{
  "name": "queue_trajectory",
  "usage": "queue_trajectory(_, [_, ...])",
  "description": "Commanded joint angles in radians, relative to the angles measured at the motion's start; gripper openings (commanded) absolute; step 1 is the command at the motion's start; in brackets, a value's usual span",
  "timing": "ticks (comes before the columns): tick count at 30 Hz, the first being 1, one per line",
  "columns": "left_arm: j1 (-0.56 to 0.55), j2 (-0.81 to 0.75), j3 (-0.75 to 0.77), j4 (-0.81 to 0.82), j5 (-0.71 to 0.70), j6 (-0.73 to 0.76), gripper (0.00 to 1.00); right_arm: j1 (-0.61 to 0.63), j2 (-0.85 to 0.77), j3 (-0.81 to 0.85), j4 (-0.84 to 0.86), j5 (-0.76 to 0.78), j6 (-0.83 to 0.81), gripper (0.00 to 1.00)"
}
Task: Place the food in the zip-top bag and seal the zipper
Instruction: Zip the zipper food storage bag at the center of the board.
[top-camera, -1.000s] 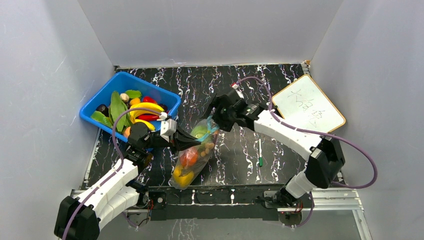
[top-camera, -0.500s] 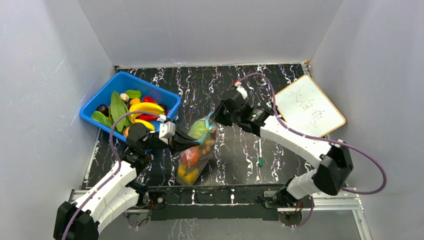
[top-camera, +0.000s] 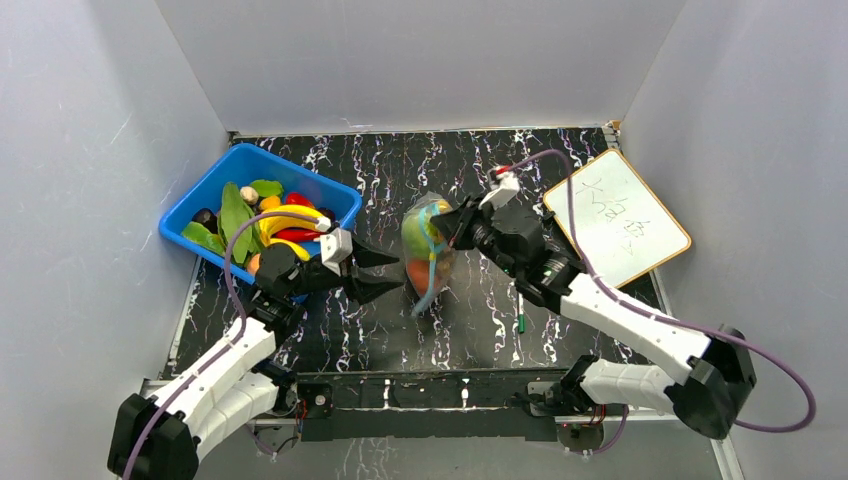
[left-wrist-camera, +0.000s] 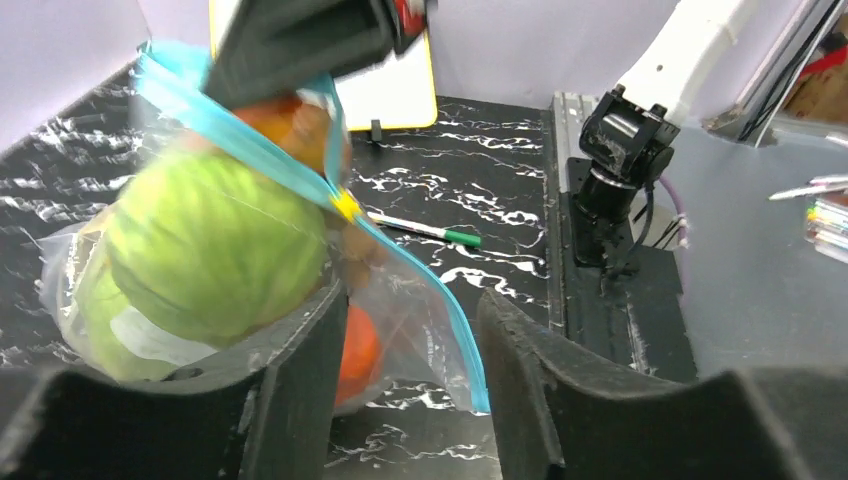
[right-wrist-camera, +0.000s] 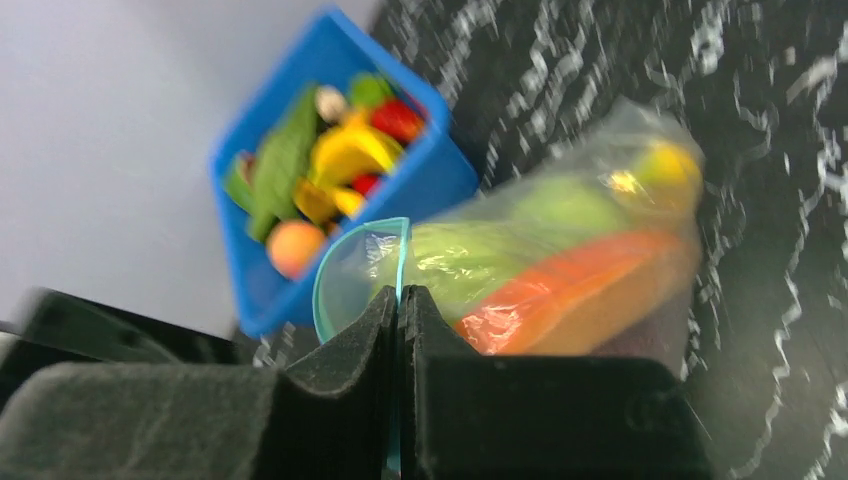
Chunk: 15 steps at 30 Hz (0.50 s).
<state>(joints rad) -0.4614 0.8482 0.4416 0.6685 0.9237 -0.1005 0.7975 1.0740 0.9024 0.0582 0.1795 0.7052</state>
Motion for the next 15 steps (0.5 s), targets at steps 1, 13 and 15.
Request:
queue_trajectory(1, [-0.005,-0.056,0.059,-0.089,-0.105,-0.091,0.53,0.003,0.027,-0.014,0.037,-0.052,-0.079,0.00])
queue_trajectory(13, [-0.011,0.126,0.381,-0.559,-0.434,-0.368,0.61,0.003,0.066,0.097,0.007,-0.040,0.006,0.00])
queue_trajectory(15, [-0.022,0.163,0.398,-0.562,-0.455,-0.388,0.62,0.004,0.072,0.106,0.013,-0.043,0.018,0.00])
